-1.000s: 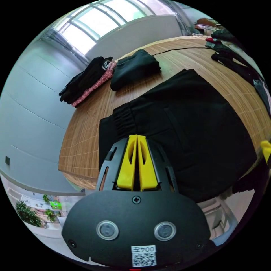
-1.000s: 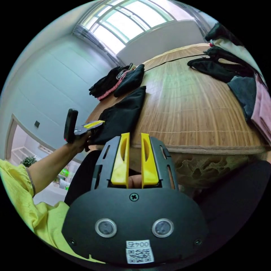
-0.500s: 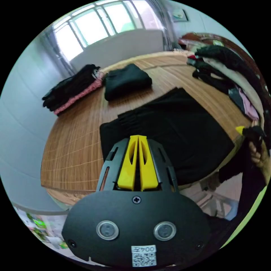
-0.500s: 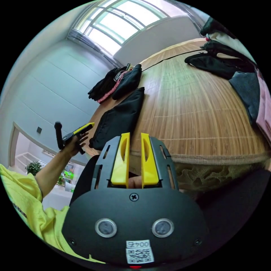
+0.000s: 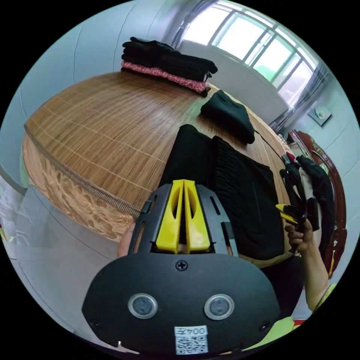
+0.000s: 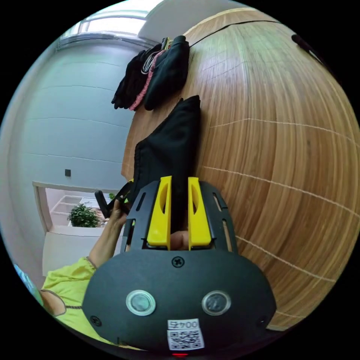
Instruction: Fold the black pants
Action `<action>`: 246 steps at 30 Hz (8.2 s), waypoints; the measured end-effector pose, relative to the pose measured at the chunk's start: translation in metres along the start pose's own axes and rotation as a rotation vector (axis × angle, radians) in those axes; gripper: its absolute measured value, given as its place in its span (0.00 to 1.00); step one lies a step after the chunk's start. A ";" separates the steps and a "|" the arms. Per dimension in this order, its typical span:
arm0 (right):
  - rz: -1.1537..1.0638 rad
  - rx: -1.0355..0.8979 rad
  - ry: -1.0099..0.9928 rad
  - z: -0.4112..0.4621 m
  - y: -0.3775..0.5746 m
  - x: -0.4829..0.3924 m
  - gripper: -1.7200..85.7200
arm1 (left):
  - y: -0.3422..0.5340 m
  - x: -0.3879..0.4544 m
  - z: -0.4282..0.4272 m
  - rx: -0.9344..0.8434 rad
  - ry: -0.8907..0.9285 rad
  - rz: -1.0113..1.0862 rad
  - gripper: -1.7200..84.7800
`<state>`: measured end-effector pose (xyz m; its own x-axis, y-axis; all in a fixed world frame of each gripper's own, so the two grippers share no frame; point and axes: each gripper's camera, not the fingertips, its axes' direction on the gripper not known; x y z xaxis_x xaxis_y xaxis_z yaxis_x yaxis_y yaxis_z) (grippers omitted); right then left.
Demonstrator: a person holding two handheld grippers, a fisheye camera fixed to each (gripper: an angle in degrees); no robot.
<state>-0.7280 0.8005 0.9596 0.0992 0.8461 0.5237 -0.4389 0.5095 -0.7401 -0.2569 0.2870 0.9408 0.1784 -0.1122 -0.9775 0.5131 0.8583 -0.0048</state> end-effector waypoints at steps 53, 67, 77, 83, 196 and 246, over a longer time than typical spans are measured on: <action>-0.759 0.147 0.695 0.023 0.205 -0.122 0.11 | 0.127 0.357 -0.023 -0.032 -0.060 0.883 0.03; -0.884 0.008 0.699 0.047 0.196 -0.120 0.01 | 0.117 0.361 -0.021 -0.119 0.095 0.772 0.03; -0.627 0.286 0.460 0.005 0.195 -0.155 0.01 | 0.131 0.362 -0.020 -0.110 0.117 0.762 0.03; -0.564 0.143 0.664 0.066 0.177 -0.179 0.01 | 0.139 0.359 -0.019 -0.114 0.111 0.767 0.03; -0.285 -0.387 -0.287 0.050 -0.175 -0.105 0.14 | 0.028 -0.086 0.285 -0.375 0.602 0.029 0.13; -0.095 0.259 0.023 -0.011 -0.418 -0.169 0.08 | -0.516 0.089 0.437 -0.248 0.624 0.210 0.11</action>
<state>-0.5511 0.4457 1.1758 0.1698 0.8010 0.5740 -0.6403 0.5325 -0.5536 -0.1391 -0.3843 0.9486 -0.3003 0.3129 -0.9011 0.3006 0.9276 0.2219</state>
